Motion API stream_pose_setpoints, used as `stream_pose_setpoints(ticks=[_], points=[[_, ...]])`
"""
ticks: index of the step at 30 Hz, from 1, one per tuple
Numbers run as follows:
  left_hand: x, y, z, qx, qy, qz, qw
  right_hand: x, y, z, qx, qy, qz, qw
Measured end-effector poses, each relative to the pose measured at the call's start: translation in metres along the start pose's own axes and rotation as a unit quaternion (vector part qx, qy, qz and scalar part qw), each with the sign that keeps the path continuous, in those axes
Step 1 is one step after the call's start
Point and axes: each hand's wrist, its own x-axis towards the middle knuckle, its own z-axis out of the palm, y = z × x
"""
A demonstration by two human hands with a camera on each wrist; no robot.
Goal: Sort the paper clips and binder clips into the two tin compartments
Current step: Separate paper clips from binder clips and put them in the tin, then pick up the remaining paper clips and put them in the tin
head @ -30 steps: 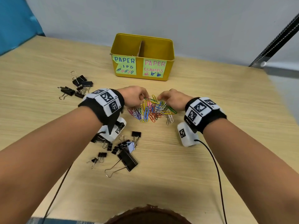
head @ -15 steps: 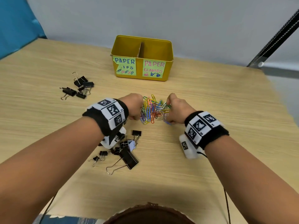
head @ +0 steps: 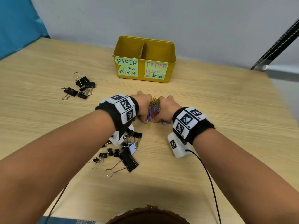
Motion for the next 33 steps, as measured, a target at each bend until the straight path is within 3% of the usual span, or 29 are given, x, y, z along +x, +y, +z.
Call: stream_pose_setpoints(ticks=[8, 11, 15, 19, 22, 27, 33], points=[[0.014, -0.002, 0.007, -0.116, 0.022, 0.018, 0.993, 0.007, -0.001, 0.001, 0.026, 0.052, -0.067, 0.996], [0.019, -0.006, 0.006, -0.163, 0.020, 0.019, 0.986, 0.011, 0.006, -0.003, 0.140, 0.035, -0.049, 0.988], [0.022, -0.014, 0.004, -0.249, 0.023, 0.022, 0.968, 0.016, 0.013, -0.007, 0.298, -0.023, -0.015, 0.954], [0.020, -0.021, -0.007, -0.278, 0.014, 0.023, 0.960, 0.017, 0.013, -0.015, 0.378, -0.066, -0.030, 0.923], [0.015, -0.025, -0.025, -0.286, 0.026, 0.030, 0.957, 0.020, 0.005, -0.031, 0.373, -0.070, -0.050, 0.924], [0.005, -0.040, -0.085, -0.297, 0.099, 0.049, 0.948, 0.031, -0.025, -0.083, 0.383, -0.028, -0.096, 0.918], [0.007, -0.061, -0.154, -0.277, 0.185, 0.017, 0.943, 0.069, -0.072, -0.135, 0.390, 0.010, -0.109, 0.914]])
